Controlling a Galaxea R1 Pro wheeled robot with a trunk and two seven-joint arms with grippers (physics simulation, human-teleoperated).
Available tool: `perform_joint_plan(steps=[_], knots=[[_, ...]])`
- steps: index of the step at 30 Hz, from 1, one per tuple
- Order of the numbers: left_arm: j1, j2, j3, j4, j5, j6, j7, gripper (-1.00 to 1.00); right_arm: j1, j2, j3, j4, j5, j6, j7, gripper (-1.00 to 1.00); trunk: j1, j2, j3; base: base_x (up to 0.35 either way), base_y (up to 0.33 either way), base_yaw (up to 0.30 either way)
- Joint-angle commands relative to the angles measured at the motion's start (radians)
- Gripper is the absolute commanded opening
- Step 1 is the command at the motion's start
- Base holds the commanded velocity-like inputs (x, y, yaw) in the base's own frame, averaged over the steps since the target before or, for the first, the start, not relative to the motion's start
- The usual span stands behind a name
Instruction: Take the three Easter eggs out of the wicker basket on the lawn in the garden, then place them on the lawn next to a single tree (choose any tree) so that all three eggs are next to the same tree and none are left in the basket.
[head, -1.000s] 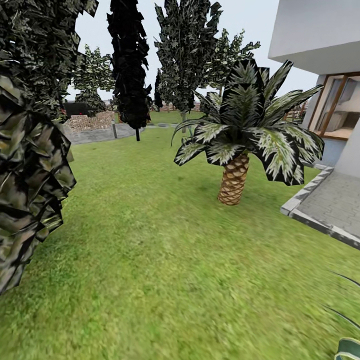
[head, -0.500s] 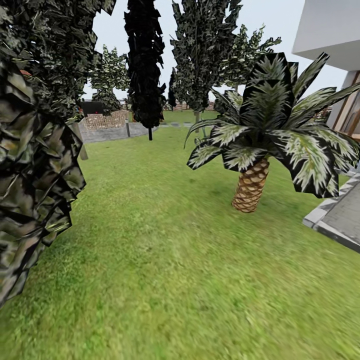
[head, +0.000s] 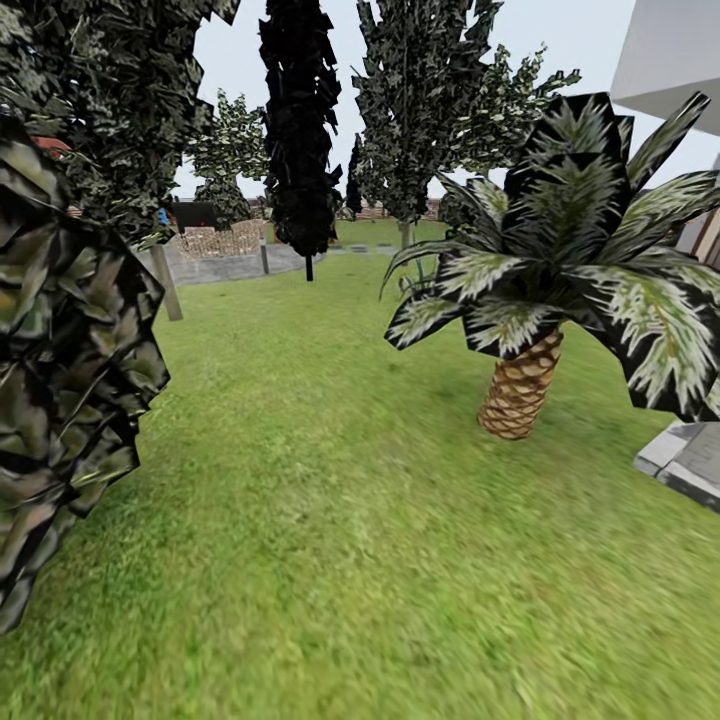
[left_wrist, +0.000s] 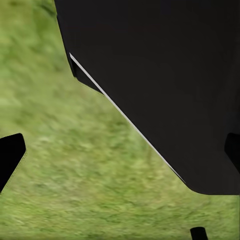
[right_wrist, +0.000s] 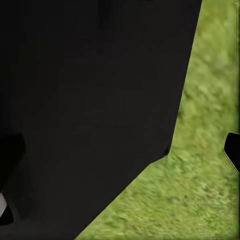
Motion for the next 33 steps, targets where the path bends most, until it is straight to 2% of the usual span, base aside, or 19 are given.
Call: perform_joint_plan(steps=[1, 10, 22, 33], knots=[[0.0, 0.0, 0.001, -0.001, -0.009, 0.003, 0.0, 1.0, -0.001, 0.001, 0.005, 0.002, 0.003, 0.001, 0.0, 1.0, 0.001, 0.0, -0.001, 0.331, 0.0, 0.0], [0.0, 0.0, 0.001, -0.001, -0.009, 0.003, 0.0, 1.0, -0.001, 0.002, 0.006, 0.002, 0.004, 0.001, -0.002, 1.0, 0.001, 0.0, -0.001, 0.331, 0.0, 0.004], [0.0, 0.0, 0.001, -0.001, -0.01, 0.003, 0.0, 1.0, -0.001, 0.003, 0.006, 0.002, 0.004, 0.001, -0.005, 1.0, 0.001, 0.0, -0.001, 0.331, 0.0, 0.233], [0.0, 0.0, 0.001, -0.001, -0.009, 0.003, 0.0, 1.0, -0.002, 0.002, 0.006, 0.002, 0.004, 0.001, -0.005, 1.0, 0.001, 0.0, -0.001, 0.331, 0.0, 0.03]])
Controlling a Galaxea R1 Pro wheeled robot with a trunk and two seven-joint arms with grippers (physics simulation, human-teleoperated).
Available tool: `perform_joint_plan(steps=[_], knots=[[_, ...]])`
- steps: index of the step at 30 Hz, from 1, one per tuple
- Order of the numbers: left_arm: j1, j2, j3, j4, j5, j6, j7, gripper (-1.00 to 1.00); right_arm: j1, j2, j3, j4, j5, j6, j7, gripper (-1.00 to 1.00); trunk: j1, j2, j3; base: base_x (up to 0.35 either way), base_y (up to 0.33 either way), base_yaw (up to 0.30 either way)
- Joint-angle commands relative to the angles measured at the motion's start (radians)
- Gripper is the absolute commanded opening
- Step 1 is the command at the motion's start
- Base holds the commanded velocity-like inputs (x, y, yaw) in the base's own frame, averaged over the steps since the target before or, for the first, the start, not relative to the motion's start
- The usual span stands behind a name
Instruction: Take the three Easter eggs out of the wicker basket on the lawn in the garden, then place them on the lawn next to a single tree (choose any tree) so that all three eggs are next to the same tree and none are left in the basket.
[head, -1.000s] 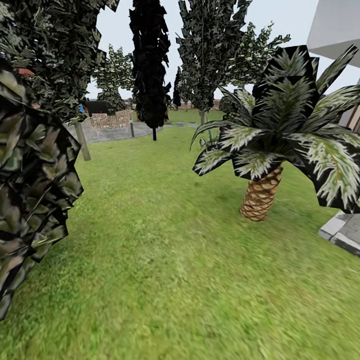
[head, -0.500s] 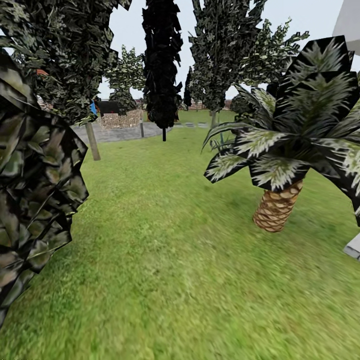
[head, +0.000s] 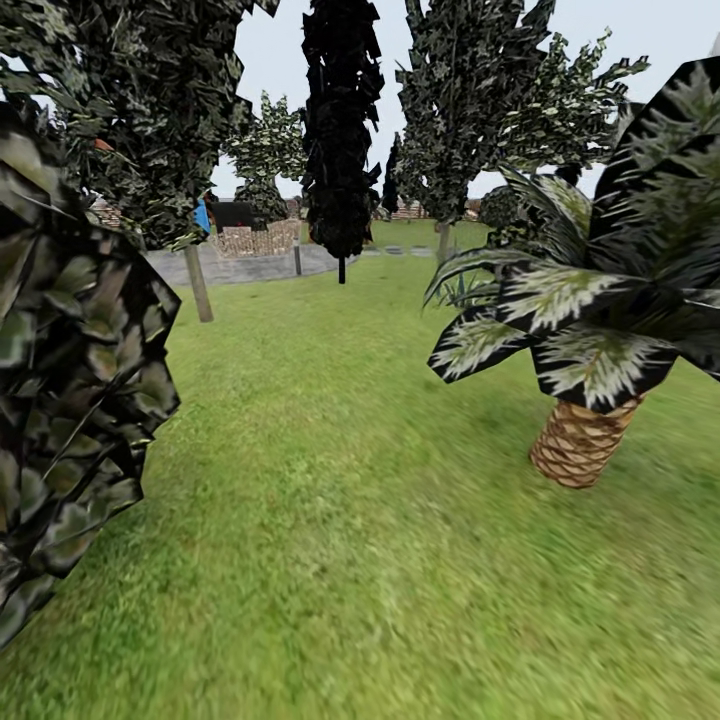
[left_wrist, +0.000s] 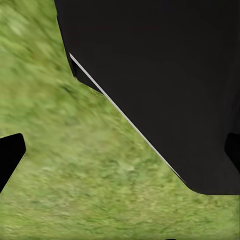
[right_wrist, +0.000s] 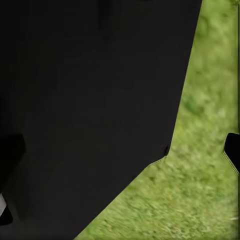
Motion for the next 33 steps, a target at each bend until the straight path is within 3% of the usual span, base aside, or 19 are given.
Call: perform_joint_plan(steps=[1, 12, 33], knots=[[0.0, 0.0, 0.001, -0.001, -0.009, 0.003, 0.0, 1.0, -0.001, 0.0, 0.004, 0.002, 0.002, 0.0, 0.0, 1.0, 0.001, 0.0, -0.001, 0.331, 0.0, 0.001], [0.0, 0.0, 0.001, -0.001, -0.009, 0.003, 0.0, 1.0, -0.001, 0.0, 0.004, 0.002, 0.002, 0.0, 0.0, 1.0, 0.001, 0.0, -0.001, 0.331, 0.0, 0.108], [0.0, 0.0, 0.001, -0.001, -0.009, 0.003, 0.0, 1.0, -0.001, 0.001, 0.004, 0.002, 0.002, 0.001, 0.0, 1.0, 0.001, 0.0, -0.001, 0.331, 0.0, 0.017]])
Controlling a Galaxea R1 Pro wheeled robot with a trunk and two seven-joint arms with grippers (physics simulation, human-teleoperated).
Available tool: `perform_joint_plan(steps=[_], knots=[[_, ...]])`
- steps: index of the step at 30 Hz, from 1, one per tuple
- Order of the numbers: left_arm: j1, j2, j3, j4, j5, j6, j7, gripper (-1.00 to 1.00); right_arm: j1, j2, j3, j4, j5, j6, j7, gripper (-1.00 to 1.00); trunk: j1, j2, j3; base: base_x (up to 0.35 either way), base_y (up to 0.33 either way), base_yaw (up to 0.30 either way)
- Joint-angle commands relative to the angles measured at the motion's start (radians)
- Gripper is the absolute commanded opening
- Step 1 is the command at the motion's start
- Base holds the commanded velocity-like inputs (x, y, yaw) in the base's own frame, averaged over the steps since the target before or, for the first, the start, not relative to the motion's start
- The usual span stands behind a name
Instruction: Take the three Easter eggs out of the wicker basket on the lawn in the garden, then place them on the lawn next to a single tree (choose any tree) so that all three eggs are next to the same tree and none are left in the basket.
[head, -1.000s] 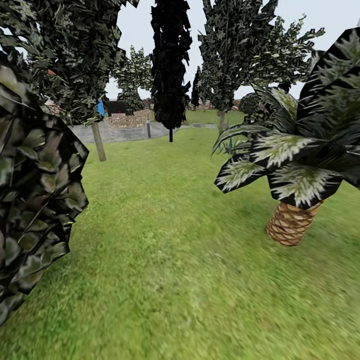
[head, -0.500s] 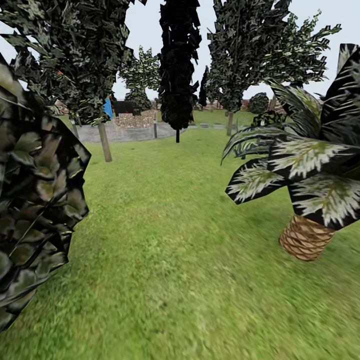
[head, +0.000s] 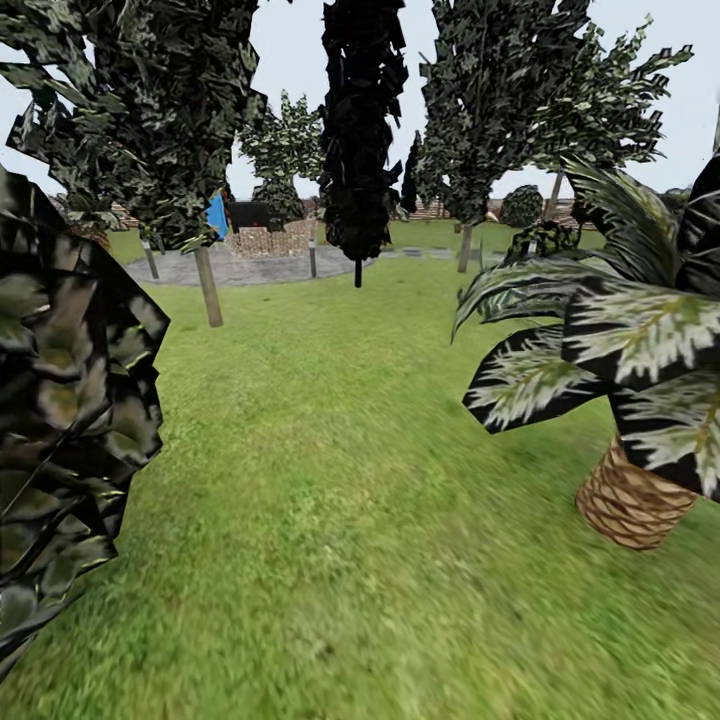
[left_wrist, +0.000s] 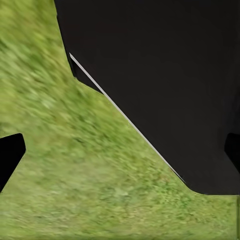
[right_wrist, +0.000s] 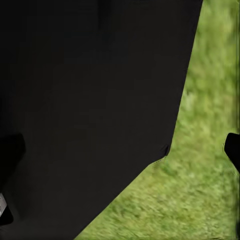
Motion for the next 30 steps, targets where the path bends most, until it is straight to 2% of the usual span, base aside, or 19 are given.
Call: perform_joint_plan(steps=[1, 13, 30], knots=[[0.0, 0.0, 0.001, -0.001, -0.009, 0.003, 0.0, 1.0, -0.001, 0.0, 0.004, 0.002, 0.002, 0.0, 0.0, 1.0, 0.001, 0.0, -0.001, 0.331, 0.0, 0.192], [0.0, 0.0, 0.001, -0.001, -0.009, 0.003, 0.0, 1.0, -0.001, 0.0, 0.004, 0.002, 0.002, 0.0, 0.0, 1.0, 0.001, 0.0, -0.001, 0.331, 0.0, 0.226], [0.0, 0.0, 0.001, -0.001, -0.009, 0.003, 0.0, 1.0, -0.002, -0.001, 0.003, 0.002, 0.002, 0.0, 0.0, 1.0, 0.001, 0.0, -0.001, 0.331, 0.0, 0.009]])
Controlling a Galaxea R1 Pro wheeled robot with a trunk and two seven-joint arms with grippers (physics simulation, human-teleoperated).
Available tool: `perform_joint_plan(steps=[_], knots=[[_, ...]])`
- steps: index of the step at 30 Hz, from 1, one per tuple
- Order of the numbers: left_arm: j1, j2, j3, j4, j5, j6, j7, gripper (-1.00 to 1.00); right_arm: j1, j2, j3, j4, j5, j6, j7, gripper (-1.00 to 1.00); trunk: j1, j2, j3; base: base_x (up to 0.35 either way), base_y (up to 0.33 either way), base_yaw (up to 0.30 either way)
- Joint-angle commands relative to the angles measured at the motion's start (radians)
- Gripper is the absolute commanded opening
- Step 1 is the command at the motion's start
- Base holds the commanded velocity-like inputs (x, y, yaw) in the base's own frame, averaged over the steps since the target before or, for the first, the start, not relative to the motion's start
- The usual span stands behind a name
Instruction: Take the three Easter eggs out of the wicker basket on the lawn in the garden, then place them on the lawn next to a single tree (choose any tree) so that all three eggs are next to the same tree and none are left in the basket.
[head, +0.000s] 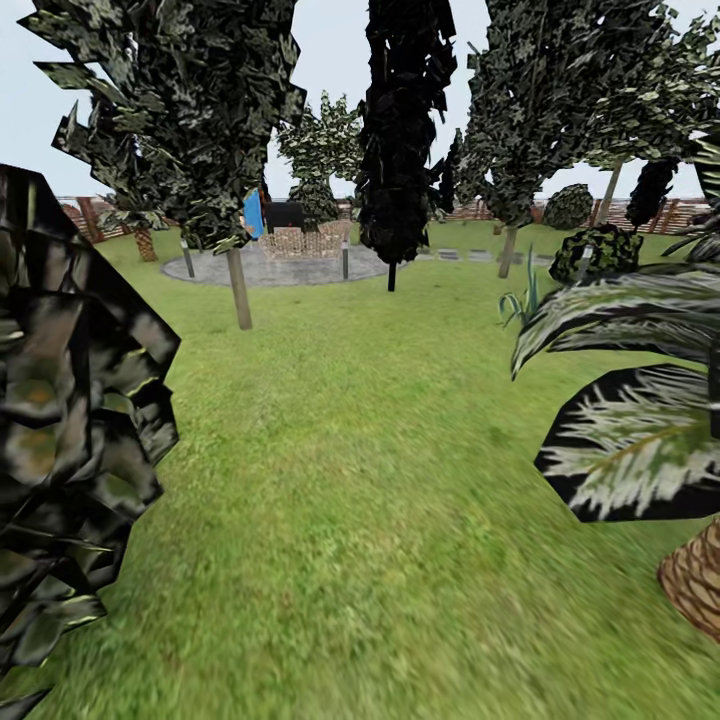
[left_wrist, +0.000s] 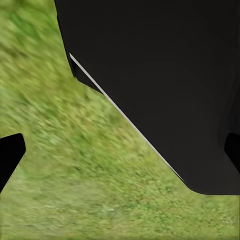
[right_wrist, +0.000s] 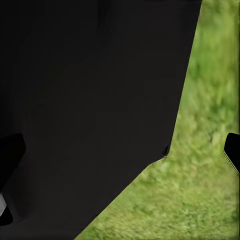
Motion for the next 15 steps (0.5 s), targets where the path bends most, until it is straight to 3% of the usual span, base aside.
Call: perform_joint_plan(steps=[1, 15], knots=[[0.0, 0.0, 0.001, -0.001, -0.009, 0.003, 0.0, 1.0, -0.001, 0.0, 0.004, 0.002, 0.002, 0.001, 0.0, 1.0, 0.001, 0.0, -0.001, 0.331, 0.0, 0.0], [0.0, 0.0, 0.001, -0.001, -0.009, 0.003, 0.0, 1.0, -0.001, 0.0, 0.005, 0.002, 0.002, 0.001, 0.0, 1.0, 0.001, 0.0, -0.001, 0.331, 0.0, 0.0]])
